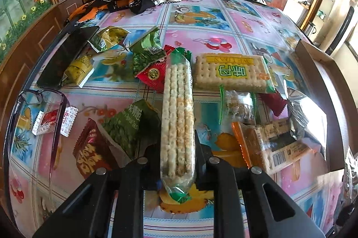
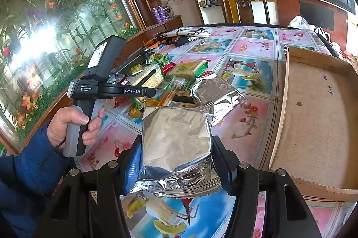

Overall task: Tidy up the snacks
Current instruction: 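Carry the cracker roll and foil bag toward the cardboard box with both tools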

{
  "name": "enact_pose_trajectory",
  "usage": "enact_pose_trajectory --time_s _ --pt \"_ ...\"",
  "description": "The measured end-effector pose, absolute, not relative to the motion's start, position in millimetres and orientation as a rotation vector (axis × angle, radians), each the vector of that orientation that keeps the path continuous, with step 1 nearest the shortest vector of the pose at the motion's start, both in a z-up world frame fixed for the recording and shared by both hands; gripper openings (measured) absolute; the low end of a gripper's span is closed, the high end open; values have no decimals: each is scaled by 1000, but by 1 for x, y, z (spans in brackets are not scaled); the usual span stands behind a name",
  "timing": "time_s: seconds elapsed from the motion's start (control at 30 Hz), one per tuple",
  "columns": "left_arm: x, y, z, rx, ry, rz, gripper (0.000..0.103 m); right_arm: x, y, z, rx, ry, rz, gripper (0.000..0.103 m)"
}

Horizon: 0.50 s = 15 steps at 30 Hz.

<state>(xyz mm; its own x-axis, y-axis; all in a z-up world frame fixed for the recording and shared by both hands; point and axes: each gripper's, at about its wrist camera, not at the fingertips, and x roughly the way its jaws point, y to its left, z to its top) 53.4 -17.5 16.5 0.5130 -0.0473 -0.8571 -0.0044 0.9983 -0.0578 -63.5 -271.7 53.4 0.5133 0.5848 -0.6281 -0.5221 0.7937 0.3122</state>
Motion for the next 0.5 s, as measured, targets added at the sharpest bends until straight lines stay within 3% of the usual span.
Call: enact_pose_trajectory --time_s 0.5 --pt "34 -24 40 -48 957 -101 18 -63 -270 57 91 788 621 63"
